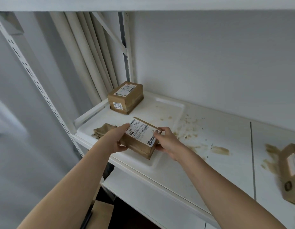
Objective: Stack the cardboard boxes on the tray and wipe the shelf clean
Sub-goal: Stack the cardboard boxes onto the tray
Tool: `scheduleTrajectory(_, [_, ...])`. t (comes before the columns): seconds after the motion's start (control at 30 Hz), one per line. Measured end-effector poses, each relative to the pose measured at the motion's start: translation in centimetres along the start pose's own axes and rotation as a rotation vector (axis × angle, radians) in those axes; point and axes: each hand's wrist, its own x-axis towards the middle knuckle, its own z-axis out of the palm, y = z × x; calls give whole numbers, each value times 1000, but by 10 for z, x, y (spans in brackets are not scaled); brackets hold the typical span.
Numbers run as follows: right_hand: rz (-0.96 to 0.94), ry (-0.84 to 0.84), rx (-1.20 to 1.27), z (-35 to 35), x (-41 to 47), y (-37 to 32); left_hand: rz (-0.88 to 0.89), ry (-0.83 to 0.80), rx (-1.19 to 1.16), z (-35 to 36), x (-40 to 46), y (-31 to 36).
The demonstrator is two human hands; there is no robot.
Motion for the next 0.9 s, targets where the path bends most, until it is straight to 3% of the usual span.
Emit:
scheduleTrajectory(0.43, [71, -58, -67, -3, -2, 2, -64, 69, 163, -5, 6, 0])
scheduleTrajectory(0.6, [60, -29, -48, -18, -10, -7, 28, 183, 124, 9, -2, 8])
scheduleTrajectory(0.77, [-4, 75, -14, -43, -16, -9, 145, 376, 272, 33, -14, 19])
scheduleTrajectory(0.9, [-85, 191, 75, -75, -26, -11, 256, 345, 215, 62, -26, 28])
